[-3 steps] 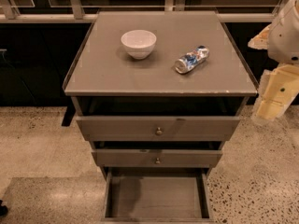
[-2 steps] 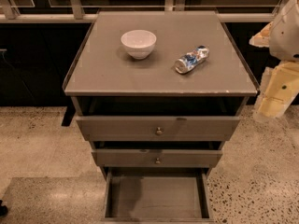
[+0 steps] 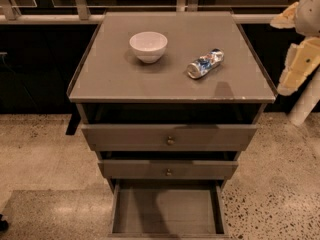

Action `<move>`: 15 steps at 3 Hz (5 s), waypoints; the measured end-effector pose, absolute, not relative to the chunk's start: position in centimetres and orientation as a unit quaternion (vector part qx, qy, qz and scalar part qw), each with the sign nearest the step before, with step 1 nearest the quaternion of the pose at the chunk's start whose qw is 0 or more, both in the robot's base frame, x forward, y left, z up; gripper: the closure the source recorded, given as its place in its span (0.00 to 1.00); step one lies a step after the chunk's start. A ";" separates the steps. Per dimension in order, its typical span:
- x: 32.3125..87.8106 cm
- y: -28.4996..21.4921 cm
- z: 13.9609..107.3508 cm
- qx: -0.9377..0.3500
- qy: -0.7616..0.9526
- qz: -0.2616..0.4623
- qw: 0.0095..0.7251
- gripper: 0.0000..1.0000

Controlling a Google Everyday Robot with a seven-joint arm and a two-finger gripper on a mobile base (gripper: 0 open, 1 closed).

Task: Place redbull can into bottom drawer

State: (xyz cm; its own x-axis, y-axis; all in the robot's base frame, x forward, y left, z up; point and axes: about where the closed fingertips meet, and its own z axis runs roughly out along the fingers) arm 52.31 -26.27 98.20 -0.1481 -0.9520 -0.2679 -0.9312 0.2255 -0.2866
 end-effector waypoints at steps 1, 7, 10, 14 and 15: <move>57.9 -26.4 96.6 -0.641 0.736 -0.004 0.215 0.00; 70.9 -21.3 89.0 -0.667 0.661 0.099 0.327 0.00; 73.4 -17.5 84.1 -0.689 0.641 0.142 0.306 0.00; 74.1 -17.3 84.0 -0.686 0.642 0.138 0.314 0.88; 74.1 -17.3 84.0 -0.686 0.642 0.138 0.314 1.00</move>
Offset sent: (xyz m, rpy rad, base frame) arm 0.1664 0.0210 -0.0325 0.1485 0.0040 0.2314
